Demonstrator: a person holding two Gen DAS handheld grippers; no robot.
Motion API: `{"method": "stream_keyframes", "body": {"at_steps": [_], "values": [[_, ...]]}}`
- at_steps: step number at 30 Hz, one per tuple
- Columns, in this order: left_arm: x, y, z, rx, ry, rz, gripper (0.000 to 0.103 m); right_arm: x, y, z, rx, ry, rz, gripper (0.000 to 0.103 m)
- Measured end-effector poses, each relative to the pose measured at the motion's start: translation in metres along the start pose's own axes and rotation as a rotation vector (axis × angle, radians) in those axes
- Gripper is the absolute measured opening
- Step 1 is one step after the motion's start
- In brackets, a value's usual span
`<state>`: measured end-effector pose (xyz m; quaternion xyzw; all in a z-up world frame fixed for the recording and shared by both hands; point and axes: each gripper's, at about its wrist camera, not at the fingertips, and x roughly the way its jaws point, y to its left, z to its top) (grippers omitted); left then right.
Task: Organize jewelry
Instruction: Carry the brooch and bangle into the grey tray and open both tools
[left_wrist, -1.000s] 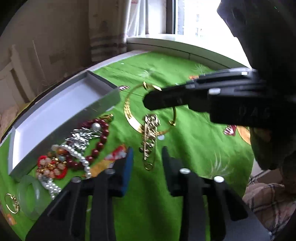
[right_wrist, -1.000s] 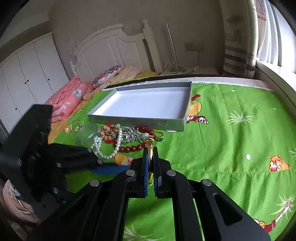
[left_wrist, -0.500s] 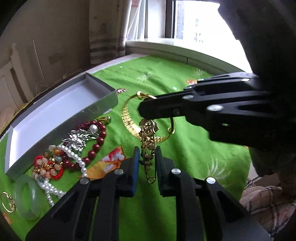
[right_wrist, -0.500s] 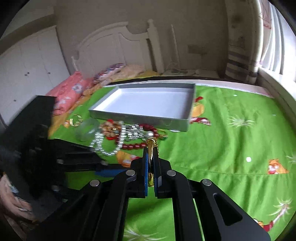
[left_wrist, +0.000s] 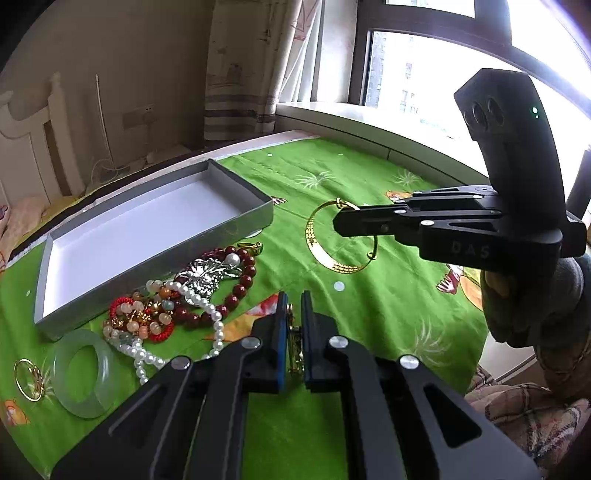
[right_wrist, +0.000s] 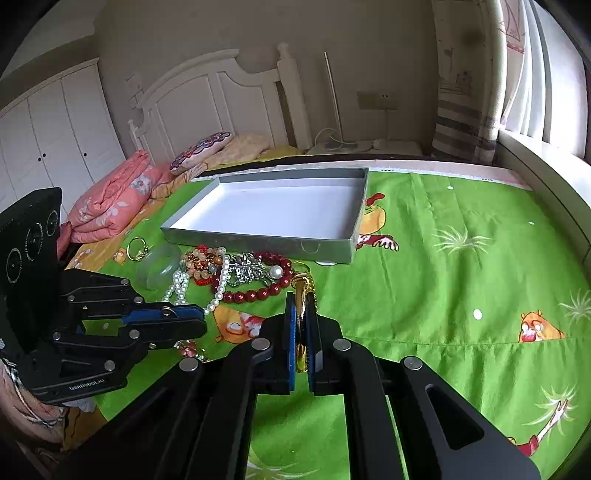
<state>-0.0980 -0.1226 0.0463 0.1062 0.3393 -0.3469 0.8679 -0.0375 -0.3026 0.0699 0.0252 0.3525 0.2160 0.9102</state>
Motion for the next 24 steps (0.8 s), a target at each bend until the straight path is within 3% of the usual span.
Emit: {"method": "stream_keyframes", "body": {"at_steps": [11, 24], "values": [[-0.021, 0.008, 0.006, -0.023, -0.042, 0.021, 0.006, -0.006, 0.004, 0.007, -0.011, -0.022, 0.005, 0.007], [-0.032, 0.036, 0.037, -0.032, -0.064, 0.139, 0.006, 0.020, 0.017, 0.035, -0.036, -0.017, 0.007, 0.007]]}}
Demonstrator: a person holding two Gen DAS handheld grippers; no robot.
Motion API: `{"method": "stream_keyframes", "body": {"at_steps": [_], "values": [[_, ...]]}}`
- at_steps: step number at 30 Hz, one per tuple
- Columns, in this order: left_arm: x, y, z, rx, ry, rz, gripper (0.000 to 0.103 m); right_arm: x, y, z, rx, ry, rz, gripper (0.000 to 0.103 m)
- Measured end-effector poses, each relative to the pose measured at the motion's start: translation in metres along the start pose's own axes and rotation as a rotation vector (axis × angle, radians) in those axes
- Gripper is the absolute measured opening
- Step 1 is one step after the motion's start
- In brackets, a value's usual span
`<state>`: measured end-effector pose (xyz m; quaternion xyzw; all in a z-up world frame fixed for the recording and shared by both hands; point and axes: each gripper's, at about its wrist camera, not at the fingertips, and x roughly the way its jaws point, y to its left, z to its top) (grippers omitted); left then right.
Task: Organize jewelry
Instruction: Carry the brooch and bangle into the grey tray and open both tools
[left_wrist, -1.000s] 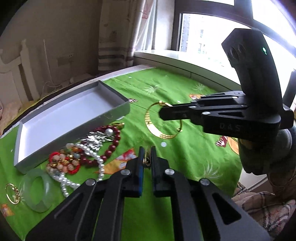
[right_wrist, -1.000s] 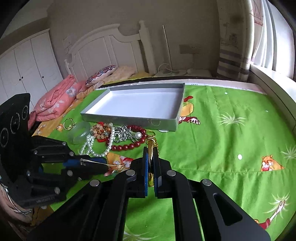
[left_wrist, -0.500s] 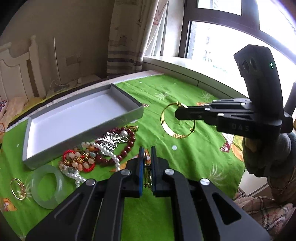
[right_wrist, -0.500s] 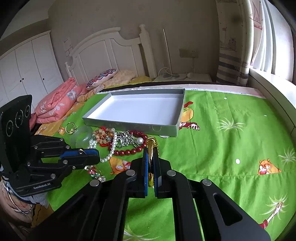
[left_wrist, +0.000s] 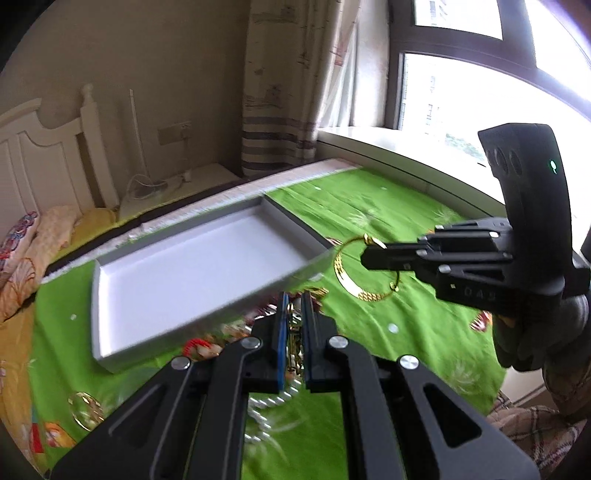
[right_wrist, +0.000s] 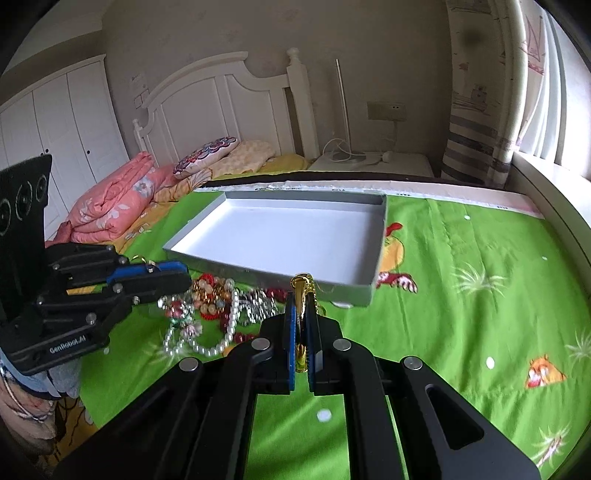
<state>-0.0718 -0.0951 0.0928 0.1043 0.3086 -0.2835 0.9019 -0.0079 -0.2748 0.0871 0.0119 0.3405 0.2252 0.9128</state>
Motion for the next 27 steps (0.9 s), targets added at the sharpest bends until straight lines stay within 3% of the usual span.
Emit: {"method": "stream_keyframes", "body": {"at_steps": [14, 27], "values": [[0.018, 0.059, 0.039, -0.078, -0.006, 0.185, 0.006, 0.041, 0.007, 0.059, 0.047, -0.024, 0.048, 0.007], [0.064, 0.106, 0.047, -0.153, 0.060, 0.323, 0.006, 0.117, -0.016, 0.079, 0.187, 0.058, 0.099, 0.007]]}}
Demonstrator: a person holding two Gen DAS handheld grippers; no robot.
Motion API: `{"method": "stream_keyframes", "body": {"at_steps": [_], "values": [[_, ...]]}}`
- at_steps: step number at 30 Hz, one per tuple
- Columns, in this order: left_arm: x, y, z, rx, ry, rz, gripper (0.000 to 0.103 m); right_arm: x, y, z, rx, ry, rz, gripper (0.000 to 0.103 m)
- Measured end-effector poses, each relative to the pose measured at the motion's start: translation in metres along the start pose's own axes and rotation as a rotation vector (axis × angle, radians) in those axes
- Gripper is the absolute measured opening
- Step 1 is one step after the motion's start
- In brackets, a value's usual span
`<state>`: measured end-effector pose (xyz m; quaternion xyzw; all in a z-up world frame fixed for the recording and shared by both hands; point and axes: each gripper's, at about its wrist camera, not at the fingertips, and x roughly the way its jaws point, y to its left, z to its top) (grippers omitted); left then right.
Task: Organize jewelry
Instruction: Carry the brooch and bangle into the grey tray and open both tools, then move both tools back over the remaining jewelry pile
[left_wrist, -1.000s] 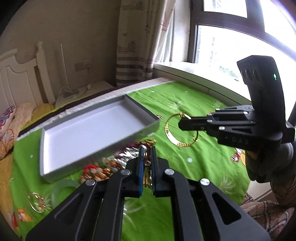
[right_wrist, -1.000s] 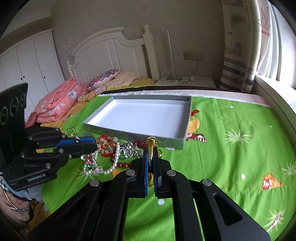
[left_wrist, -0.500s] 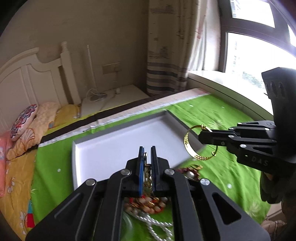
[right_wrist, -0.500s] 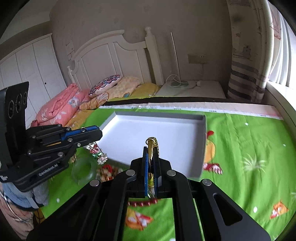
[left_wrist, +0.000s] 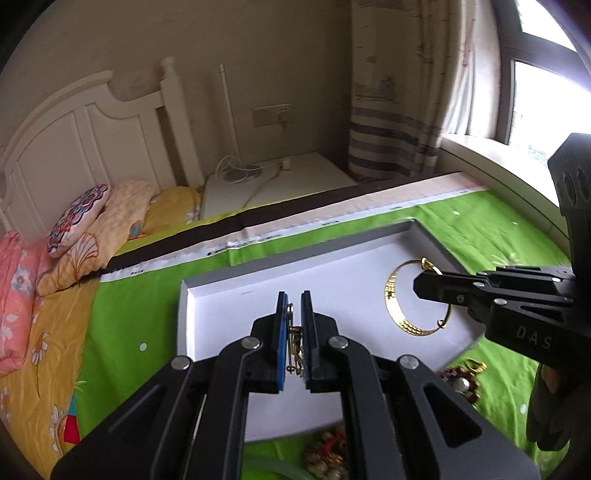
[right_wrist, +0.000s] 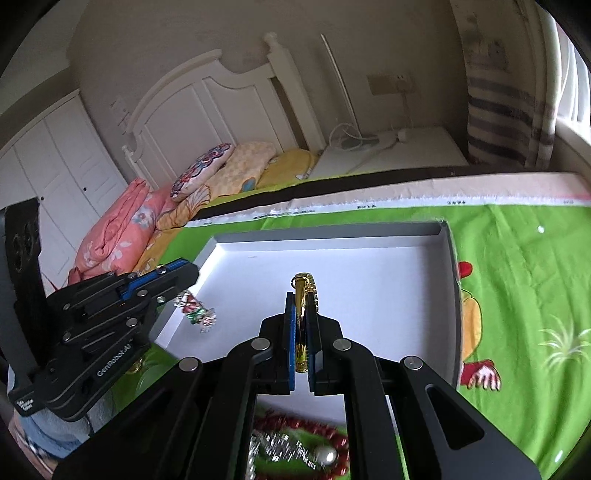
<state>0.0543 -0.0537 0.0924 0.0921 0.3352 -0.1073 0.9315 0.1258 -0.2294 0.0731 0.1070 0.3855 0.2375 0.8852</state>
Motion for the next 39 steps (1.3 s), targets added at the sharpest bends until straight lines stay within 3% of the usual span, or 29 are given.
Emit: {"method": "stream_keyframes", "body": {"at_steps": [3, 4, 5, 6, 8, 9, 10, 11, 18, 25, 32, 39], "values": [[0.007, 0.006, 0.005, -0.019, 0.009, 0.025, 0.008, 0.011, -0.012, 0.007, 0.045, 0.025, -0.034, 0.010], [0.007, 0.009, 0.006, -0.032, -0.001, 0.045, 0.014, 0.010, -0.014, 0.009, 0.048, 0.023, -0.060, 0.011], [0.006, 0.011, 0.008, -0.043, -0.007, 0.056, 0.035, 0.007, -0.016, 0.010, 0.051, 0.015, -0.084, 0.011], [0.002, 0.013, 0.008, -0.053, -0.022, 0.070, 0.067, 0.004, -0.017, 0.011, 0.051, 0.007, -0.090, 0.012], [-0.012, 0.018, 0.006, -0.066, -0.091, 0.125, 0.084, -0.009, -0.018, 0.011, 0.044, -0.025, -0.101, 0.020], [-0.018, 0.021, 0.006, -0.068, -0.107, 0.142, 0.084, -0.018, -0.019, 0.009, 0.033, -0.047, -0.122, 0.026], [-0.021, 0.024, 0.005, -0.067, -0.110, 0.147, 0.084, -0.024, -0.021, 0.008, 0.028, -0.063, -0.127, 0.051], [-0.025, 0.027, 0.004, -0.069, -0.110, 0.152, 0.086, -0.033, -0.022, 0.006, 0.023, -0.086, -0.127, 0.066], [-0.063, 0.047, -0.023, -0.098, -0.141, 0.260, 0.101, -0.073, -0.033, -0.025, 0.028, -0.106, -0.119, 0.067], [-0.095, 0.056, -0.082, -0.156, -0.086, 0.306, 0.101, -0.091, -0.035, -0.077, 0.029, -0.059, -0.158, 0.073], [-0.108, 0.048, -0.149, -0.221, 0.017, 0.235, 0.101, -0.087, -0.008, -0.117, -0.061, 0.013, -0.151, 0.074], [-0.117, 0.039, -0.167, -0.189, -0.022, 0.150, 0.101, -0.081, 0.026, -0.122, -0.162, 0.032, -0.154, 0.074]]}}
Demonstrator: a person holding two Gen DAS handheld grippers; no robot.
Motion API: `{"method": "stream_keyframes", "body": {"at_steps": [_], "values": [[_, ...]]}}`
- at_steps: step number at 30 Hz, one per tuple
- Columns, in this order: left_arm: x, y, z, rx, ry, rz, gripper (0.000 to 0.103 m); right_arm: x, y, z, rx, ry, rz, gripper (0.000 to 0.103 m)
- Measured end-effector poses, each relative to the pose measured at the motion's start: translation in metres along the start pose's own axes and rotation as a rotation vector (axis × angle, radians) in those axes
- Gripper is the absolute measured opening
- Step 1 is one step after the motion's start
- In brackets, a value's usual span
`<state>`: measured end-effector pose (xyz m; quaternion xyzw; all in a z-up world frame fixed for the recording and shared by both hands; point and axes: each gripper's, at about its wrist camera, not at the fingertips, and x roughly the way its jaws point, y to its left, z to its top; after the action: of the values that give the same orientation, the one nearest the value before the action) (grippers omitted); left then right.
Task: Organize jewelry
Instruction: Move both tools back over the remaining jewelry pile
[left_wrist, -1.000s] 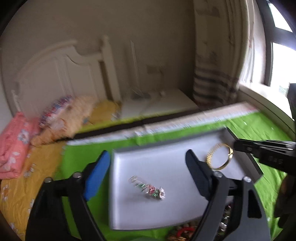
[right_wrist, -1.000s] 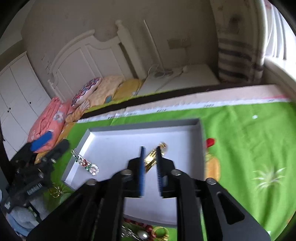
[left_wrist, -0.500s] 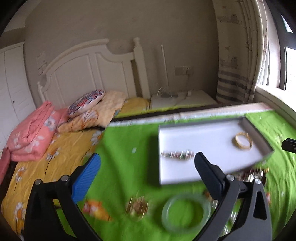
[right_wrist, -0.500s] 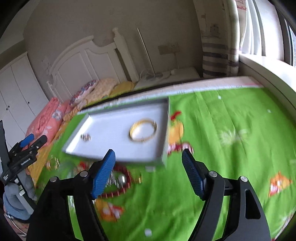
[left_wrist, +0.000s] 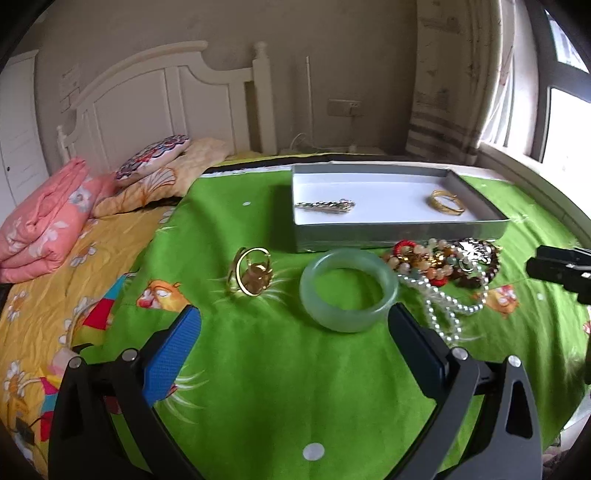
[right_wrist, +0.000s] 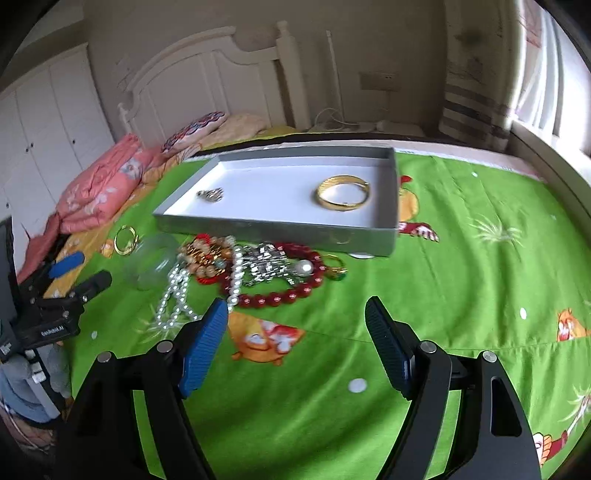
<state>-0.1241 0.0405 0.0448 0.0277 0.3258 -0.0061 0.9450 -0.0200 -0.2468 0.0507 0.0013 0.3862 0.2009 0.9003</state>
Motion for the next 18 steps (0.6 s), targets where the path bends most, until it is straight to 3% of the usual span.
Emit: {"method": "stream_keyframes", "body": {"at_steps": [6, 9, 11, 14, 15, 17, 18], "values": [[0.003, -0.019, 0.005, 0.086, 0.006, -0.010, 0.100, 0.015, 0.014, -0.005, -0.045, 0.032, -0.016, 0.074], [0.000, -0.041, 0.012, 0.231, -0.035, 0.017, 0.100, 0.015, 0.018, -0.007, -0.072, 0.027, -0.023, 0.074], [-0.001, -0.061, 0.016, 0.374, -0.036, -0.014, 0.099, 0.013, 0.017, -0.008, -0.065, 0.016, -0.020, 0.074], [0.008, -0.076, 0.019, 0.487, -0.009, -0.078, 0.086, 0.011, 0.010, -0.009, -0.030, 0.006, -0.004, 0.074], [0.014, -0.079, 0.019, 0.511, 0.011, -0.086, 0.075, 0.011, 0.008, -0.009, -0.019, 0.006, 0.001, 0.074], [0.028, -0.081, 0.019, 0.544, 0.053, -0.083, 0.063, 0.010, 0.008, -0.008, -0.016, 0.005, 0.001, 0.074], [0.034, -0.080, 0.020, 0.544, 0.070, -0.088, 0.062, 0.010, 0.007, -0.008, -0.019, 0.007, 0.002, 0.074]]}}
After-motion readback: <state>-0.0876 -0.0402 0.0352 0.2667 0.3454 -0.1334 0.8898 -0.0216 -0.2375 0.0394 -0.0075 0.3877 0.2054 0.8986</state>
